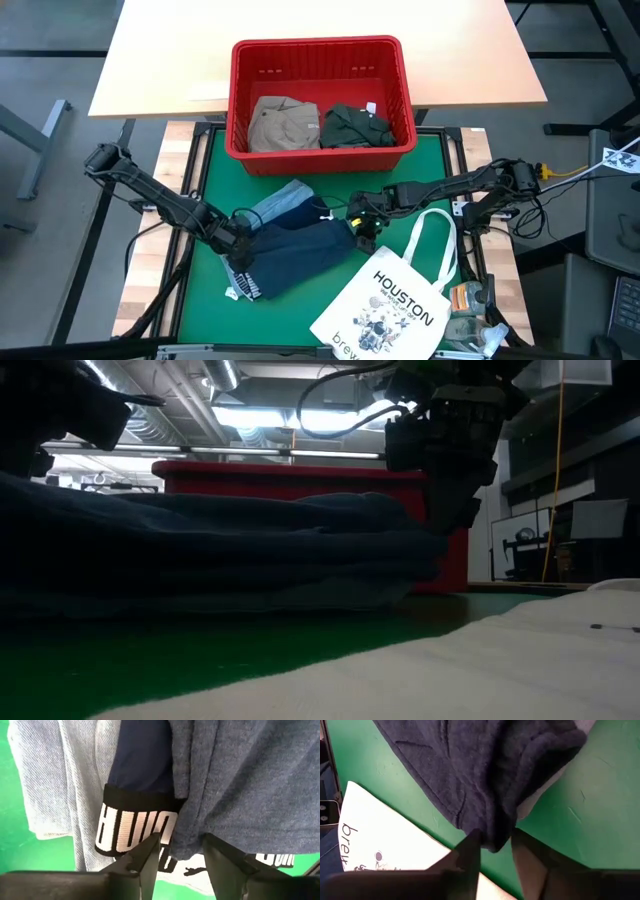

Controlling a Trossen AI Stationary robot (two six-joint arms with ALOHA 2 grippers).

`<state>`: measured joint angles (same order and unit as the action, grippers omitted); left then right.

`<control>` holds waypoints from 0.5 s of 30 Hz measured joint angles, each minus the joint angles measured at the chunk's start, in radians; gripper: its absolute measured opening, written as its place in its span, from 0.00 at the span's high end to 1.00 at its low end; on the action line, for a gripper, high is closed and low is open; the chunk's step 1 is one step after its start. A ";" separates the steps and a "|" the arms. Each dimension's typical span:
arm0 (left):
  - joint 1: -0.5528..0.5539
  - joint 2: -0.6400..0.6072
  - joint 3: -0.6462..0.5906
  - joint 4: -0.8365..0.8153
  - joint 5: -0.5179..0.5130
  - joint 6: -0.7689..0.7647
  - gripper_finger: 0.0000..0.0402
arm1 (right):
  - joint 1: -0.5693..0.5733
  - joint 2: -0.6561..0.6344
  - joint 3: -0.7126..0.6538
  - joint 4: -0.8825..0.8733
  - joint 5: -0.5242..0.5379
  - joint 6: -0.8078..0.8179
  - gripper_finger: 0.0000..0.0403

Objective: Fold Laundry from Bin
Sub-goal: Fold the gray shorts

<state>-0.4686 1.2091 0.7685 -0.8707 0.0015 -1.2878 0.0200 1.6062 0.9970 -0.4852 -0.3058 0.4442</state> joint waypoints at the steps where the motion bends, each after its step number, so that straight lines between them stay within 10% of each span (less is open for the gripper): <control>1: 0.000 0.000 0.000 0.000 -0.009 0.000 0.62 | 0.000 0.000 0.000 -0.002 0.000 0.000 0.69; 15: 0.001 0.000 0.000 -0.008 0.030 0.038 0.67 | -0.048 -0.004 0.106 -0.223 0.009 -0.096 0.56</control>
<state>-0.4679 1.2091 0.7685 -0.8791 0.0313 -1.2495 -0.0277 1.6023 1.1028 -0.7077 -0.2965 0.3486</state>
